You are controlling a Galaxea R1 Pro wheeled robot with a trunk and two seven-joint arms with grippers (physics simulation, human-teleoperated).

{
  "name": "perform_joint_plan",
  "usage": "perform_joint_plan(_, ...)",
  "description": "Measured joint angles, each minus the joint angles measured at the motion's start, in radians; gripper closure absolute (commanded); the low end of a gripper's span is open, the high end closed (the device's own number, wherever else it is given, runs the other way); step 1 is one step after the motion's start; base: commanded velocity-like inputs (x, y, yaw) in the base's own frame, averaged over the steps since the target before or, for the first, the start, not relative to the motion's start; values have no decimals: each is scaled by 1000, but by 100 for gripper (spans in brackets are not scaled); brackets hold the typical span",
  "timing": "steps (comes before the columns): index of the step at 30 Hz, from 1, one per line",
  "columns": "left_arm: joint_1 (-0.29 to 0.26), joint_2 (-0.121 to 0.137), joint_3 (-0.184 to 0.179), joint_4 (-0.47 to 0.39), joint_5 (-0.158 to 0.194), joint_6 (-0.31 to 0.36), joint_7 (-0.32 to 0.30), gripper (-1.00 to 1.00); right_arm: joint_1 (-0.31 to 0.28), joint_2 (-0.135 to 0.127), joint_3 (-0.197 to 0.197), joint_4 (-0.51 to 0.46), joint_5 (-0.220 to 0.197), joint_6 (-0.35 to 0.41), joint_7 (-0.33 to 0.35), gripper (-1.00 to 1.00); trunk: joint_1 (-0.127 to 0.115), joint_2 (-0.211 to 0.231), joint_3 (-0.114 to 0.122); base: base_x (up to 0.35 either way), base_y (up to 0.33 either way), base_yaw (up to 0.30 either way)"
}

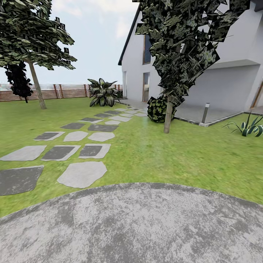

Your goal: Pick up the pesticide atomizer in the garden and spray insectifuge to fully cover both potted plants in the garden.

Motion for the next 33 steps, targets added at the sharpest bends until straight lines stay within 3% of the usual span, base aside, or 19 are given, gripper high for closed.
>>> perform_joint_plan(14, 0, 0, -2, 0, -1, 0, 0, -100, 0, 0, 0, -3, 0, 0, -4, -100, 0, 0, 0, 0, 0, 20)
perform_joint_plan(33, 2, 0, -9, 0, -4, 0, 0, -100, 0, 0, 0, -3, 0, 0, -4, -100, 0, 0, -3, 0, 0, 242)
